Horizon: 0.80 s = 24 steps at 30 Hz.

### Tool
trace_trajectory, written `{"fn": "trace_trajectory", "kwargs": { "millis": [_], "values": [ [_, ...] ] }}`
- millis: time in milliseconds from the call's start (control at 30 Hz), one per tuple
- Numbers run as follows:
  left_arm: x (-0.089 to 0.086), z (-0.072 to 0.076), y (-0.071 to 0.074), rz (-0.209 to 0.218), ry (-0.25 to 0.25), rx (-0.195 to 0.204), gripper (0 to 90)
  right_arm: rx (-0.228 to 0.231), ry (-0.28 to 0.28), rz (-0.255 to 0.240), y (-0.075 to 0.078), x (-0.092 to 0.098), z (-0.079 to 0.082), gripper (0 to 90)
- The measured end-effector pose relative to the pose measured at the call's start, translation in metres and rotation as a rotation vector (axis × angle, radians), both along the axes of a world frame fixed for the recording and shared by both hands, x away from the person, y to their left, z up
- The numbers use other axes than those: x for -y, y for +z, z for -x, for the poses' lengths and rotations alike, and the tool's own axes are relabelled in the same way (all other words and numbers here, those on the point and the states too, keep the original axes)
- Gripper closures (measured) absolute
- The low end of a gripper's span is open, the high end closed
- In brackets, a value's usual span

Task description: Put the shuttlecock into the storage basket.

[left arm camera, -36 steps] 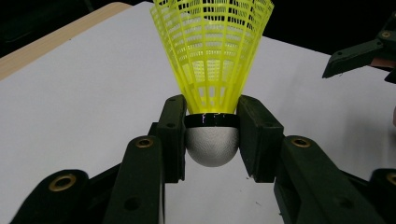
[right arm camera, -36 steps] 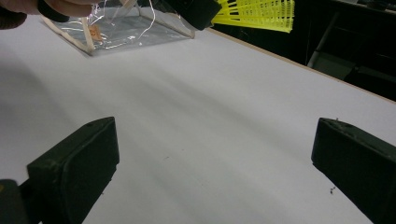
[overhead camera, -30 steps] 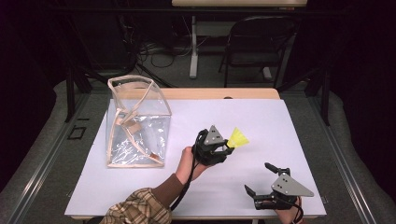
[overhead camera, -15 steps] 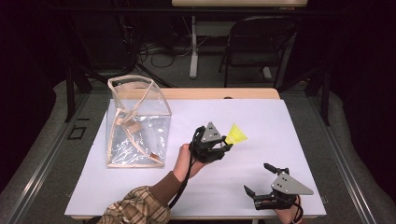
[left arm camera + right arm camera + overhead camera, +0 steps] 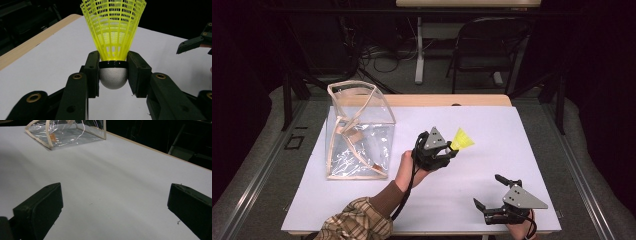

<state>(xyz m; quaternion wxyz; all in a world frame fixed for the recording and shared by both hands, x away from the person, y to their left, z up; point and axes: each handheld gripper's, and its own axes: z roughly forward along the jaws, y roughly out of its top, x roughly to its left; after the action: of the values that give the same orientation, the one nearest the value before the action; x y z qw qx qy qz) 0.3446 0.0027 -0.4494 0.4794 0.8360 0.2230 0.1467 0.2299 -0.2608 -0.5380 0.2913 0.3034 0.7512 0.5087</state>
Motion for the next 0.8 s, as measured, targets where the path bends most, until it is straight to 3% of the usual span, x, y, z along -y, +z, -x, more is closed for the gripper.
{"fn": "trace_trajectory", "kwargs": {
  "millis": [800],
  "values": [
    [-0.015, -0.009, 0.007, 0.016, 0.045, 0.028, 64.8, 0.0, -0.008, 0.002, 0.0, 0.001, 0.0, 0.0]
  ]
}}
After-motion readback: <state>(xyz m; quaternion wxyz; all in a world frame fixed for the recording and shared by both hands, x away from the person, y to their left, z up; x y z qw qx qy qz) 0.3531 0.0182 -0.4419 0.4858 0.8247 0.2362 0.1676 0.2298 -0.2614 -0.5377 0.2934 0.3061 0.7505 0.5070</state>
